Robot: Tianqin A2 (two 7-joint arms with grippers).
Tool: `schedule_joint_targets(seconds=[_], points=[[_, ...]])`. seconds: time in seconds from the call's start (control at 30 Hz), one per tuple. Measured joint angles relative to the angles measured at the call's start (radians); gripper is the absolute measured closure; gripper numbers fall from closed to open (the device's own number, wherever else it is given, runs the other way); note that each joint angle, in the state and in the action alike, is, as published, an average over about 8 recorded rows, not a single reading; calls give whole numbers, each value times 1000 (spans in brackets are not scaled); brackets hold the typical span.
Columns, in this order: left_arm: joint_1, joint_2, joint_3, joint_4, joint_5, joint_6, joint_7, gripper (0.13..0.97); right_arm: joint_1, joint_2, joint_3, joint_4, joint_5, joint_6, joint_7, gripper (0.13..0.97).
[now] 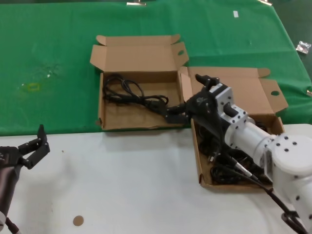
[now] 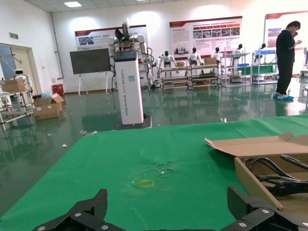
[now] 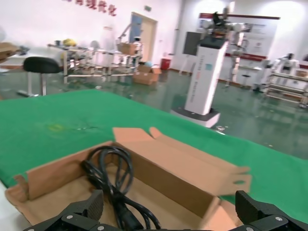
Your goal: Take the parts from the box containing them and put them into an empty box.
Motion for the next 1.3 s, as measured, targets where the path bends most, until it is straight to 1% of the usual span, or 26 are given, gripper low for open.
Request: schedule_joint_targets(seconds=[0.23,0.37,0.63,1.0,1.3], points=[[0,0,0,0,0,0,0,193,-109,11,41,102,33,76,8,129],[0,0,0,0,0,0,0,193,-170,17,65,160,52,119,12,129],[0,0,0,0,0,0,0,135,-295,29,112,276,91,206,21,129],[0,0,0,0,0,0,0,132,-451,45,171,422,139,315,31,129],[0,0,0,0,0,0,0,132,-471,47,179,441,145,330,33,129]])
